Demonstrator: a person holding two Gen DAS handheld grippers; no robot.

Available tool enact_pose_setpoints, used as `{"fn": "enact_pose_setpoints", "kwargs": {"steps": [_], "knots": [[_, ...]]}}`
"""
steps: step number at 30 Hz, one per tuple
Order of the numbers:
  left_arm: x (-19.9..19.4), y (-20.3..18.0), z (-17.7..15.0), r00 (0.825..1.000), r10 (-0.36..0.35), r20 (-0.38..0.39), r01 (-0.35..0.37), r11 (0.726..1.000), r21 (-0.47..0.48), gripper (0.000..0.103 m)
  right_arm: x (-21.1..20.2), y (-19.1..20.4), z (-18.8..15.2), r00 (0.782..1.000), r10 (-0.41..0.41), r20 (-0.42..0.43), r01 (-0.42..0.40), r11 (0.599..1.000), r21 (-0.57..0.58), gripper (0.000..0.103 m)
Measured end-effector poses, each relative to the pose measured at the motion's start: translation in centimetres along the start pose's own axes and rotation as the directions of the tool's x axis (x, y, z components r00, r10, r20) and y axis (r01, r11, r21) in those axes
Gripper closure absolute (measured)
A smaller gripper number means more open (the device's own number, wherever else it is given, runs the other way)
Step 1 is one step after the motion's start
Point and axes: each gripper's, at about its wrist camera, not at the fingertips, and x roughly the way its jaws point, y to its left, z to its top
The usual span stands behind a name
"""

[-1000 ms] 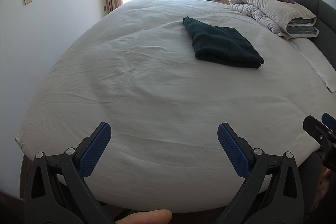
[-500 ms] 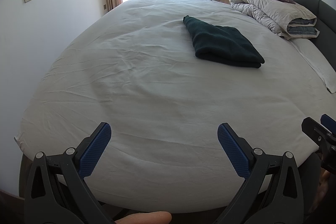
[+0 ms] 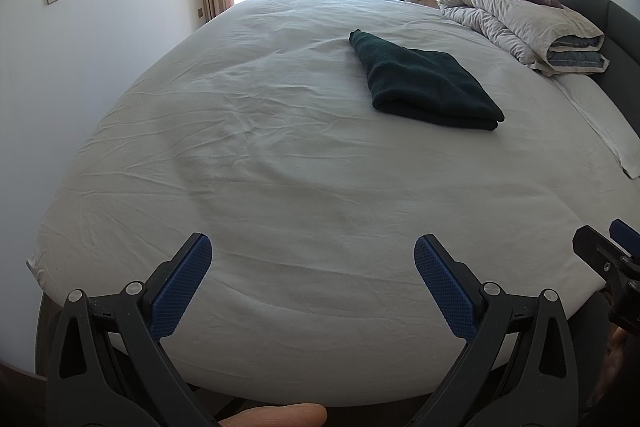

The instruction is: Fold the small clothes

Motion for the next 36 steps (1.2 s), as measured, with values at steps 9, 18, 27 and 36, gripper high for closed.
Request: {"fn": "enact_pose_setpoints", "kwargs": {"steps": [9, 18, 27, 36], "knots": [[-0.02, 0.03, 0.03, 1.0, 0.0, -0.001, 0.0, 1.0, 0.0, 0.0, 0.11, -0.07, -0.03, 1.0, 0.001, -0.003, -0.001, 1.0, 0.0, 0.0], [0.0, 0.11, -0.04, 1.0, 0.0, -0.001, 0.0, 1.0, -0.001, 0.0, 0.12, -0.2, 0.02, 1.0, 0.001, -0.005, -0.001, 1.0, 0.0, 0.0], [-0.01, 0.13, -0.02, 1.0, 0.0, -0.002, 0.0, 1.0, -0.001, 0.0, 0.11, -0.22, 0.03, 1.0, 0.002, -0.005, -0.002, 1.0, 0.001, 0.0], [-0.03, 0.13, 0.0, 1.0, 0.0, -0.002, 0.0, 1.0, 0.0, 0.0, 0.11, -0.26, 0.05, 1.0, 0.001, -0.005, -0.001, 1.0, 0.001, 0.0]]}}
